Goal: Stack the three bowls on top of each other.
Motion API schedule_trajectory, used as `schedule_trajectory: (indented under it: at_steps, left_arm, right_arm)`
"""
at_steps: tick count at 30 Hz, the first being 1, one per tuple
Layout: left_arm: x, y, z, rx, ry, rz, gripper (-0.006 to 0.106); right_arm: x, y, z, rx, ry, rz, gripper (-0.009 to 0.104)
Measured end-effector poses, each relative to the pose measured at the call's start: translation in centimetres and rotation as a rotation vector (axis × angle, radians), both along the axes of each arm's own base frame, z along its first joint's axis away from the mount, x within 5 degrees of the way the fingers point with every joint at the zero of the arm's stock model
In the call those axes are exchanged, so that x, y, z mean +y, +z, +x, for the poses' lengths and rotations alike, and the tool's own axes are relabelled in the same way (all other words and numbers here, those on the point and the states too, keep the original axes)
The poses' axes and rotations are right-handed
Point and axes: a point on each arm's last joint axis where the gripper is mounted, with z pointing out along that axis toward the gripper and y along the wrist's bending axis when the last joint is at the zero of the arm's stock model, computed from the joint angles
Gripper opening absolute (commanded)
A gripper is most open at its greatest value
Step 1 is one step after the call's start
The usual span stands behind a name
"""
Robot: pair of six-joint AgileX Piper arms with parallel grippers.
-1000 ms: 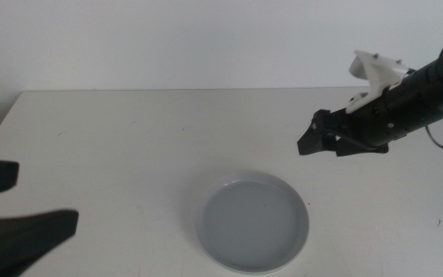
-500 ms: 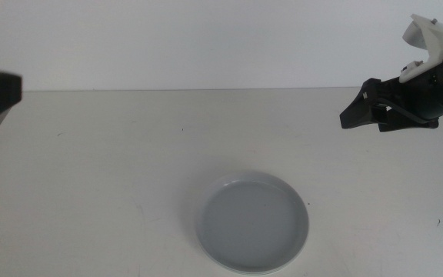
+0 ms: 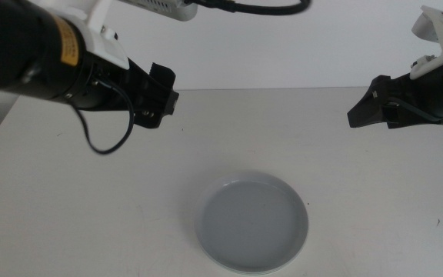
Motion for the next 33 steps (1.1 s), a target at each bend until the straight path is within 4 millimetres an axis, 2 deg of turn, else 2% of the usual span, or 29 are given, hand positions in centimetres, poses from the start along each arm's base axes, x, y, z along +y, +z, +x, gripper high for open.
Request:
schedule_trajectory:
  at_steps: [3,5,9,13,16,18,23,27,33]
  left_arm:
    - [2.0,-1.1,2.7,0.057,0.049,-0.024,0.105]
    - [3.8,-1.3,3.7,0.084,0.086,-0.05,0.105]
    - [7.9,-0.8,3.8,0.07,0.172,-0.082,0.105]
    - [10.6,-0.7,1.1,0.008,0.239,-0.101,0.105]
    - [11.6,-0.7,-2.1,-0.098,0.255,-0.133,0.105]
    - [12.0,-0.9,-4.1,-0.177,0.251,-0.159,0.105]
    - [12.6,-1.8,-8.0,-0.31,0.245,-0.202,0.105]
    - [12.9,-3.9,-9.7,-0.313,0.245,-0.203,0.105]
    - [13.3,-6.4,-12.3,-0.399,0.24,-0.25,0.105]
  right_arm:
    - [-0.2,-0.1,0.0,-0.002,0.001,-0.019,0.059]
    - [-0.7,0.0,0.0,-0.006,-0.016,-0.02,0.059]
    - [-3.1,1.4,-0.5,-0.057,-0.102,-0.029,0.059]
    - [-5.6,4.5,-2.8,-0.175,-0.201,-0.058,0.059]
    - [-6.0,6.7,-5.2,-0.285,-0.231,-0.073,0.059]
    - [-5.9,7.3,-6.8,-0.33,-0.24,-0.073,0.059]
    - [-5.6,6.9,-11.5,-0.446,-0.253,-0.107,0.059]
    - [-5.6,5.9,-15.3,-0.585,-0.27,-0.155,0.059]
    - [-5.5,2.5,-19.7,-0.72,-0.301,-0.189,0.059]
